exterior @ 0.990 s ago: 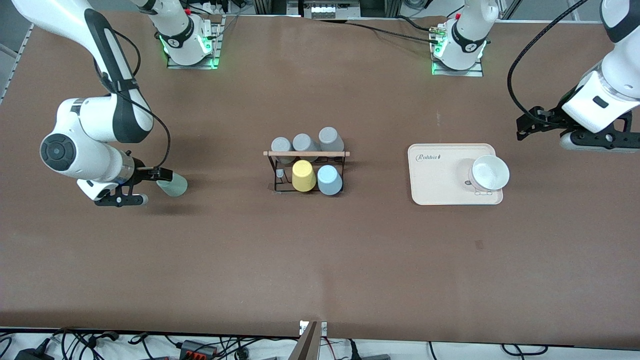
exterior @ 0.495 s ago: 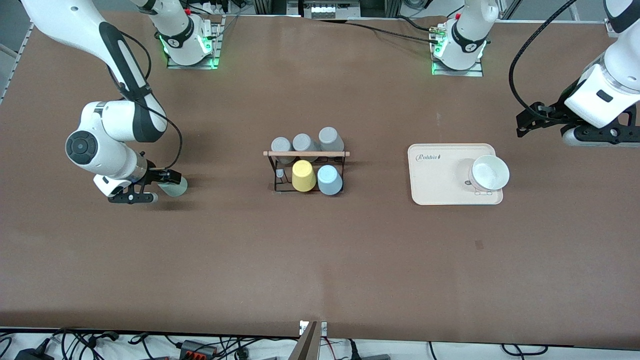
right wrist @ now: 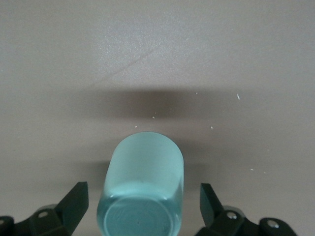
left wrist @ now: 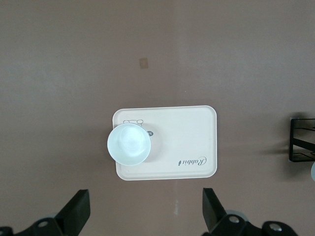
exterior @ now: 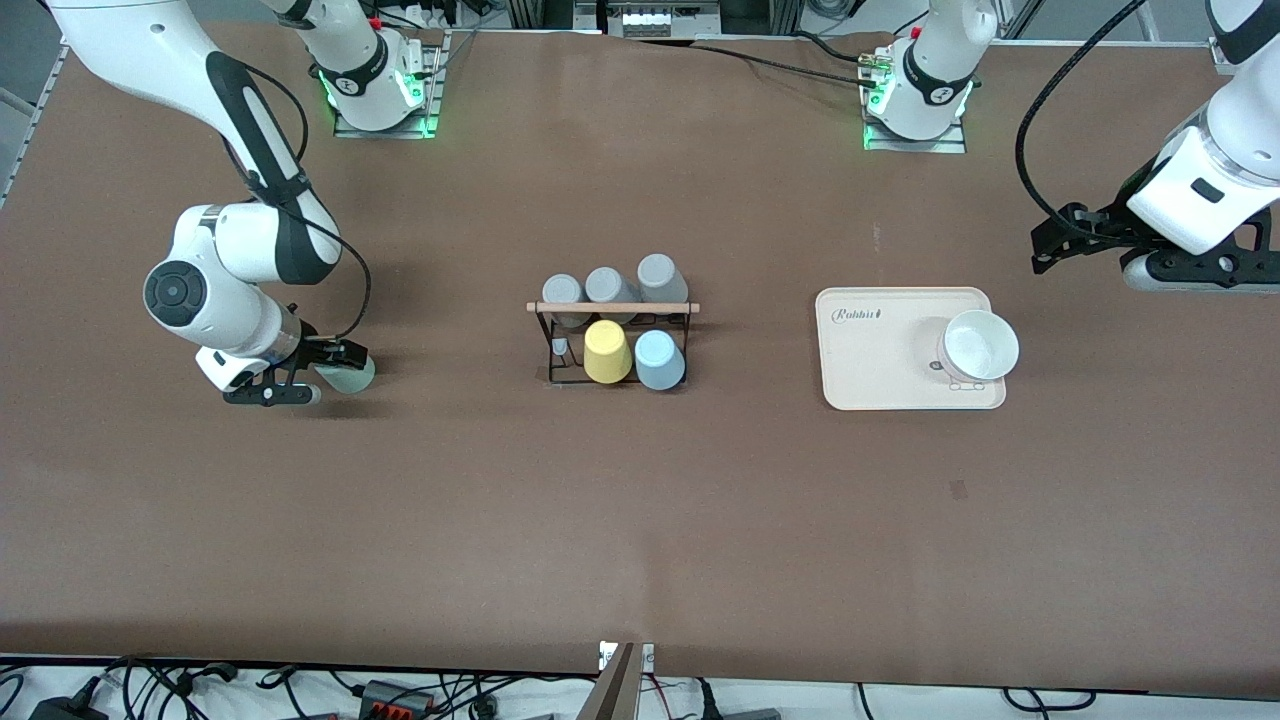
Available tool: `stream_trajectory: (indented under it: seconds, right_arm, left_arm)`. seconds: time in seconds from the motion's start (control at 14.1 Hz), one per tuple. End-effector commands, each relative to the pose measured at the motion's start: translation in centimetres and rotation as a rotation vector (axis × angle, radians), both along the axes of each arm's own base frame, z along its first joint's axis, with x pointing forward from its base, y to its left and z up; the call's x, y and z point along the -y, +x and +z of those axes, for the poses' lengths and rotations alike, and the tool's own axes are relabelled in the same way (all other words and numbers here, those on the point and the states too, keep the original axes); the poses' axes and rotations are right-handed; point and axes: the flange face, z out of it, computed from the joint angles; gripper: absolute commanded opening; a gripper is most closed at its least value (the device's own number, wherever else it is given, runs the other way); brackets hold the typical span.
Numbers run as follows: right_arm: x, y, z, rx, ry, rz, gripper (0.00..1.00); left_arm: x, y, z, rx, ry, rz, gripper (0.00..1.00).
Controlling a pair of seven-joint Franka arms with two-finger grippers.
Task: Hang scattered cups on rack with three cups
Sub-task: 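Grasp the pale teal cup with the right gripper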
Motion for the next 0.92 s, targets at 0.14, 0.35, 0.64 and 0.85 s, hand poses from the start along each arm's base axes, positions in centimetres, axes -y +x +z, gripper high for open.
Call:
stream_trajectory:
  seconds: [0.14, 0.35, 0.64, 0.85]
  right_arm:
    - [-0.1, -0.2, -0.2, 0.002, -0.006, -0.060, 0.53]
    - [-0.2, 0.5, 1.0, 0.005, -0.006, -0.048, 0.27]
    - [-1.2, 3.8, 6.2, -0.013, -0.004, -0.030, 0.27]
    - [-6.1, 6.9, 13.0, -0.008, 0.004, 0.032, 0.27]
  left_arm:
    - [0.6, -0.1, 0.8, -0.001, 0.003, 0.000, 1.00]
    - [0.6, -0.1, 0.9, 0.000, 0.003, -0.002, 1.00]
    - [0.7, -0.1, 0.9, 0.000, 0.003, -0.002, 1.00]
    - [0.9, -0.2, 0.8, -0.001, 0.001, 0.003, 1.00]
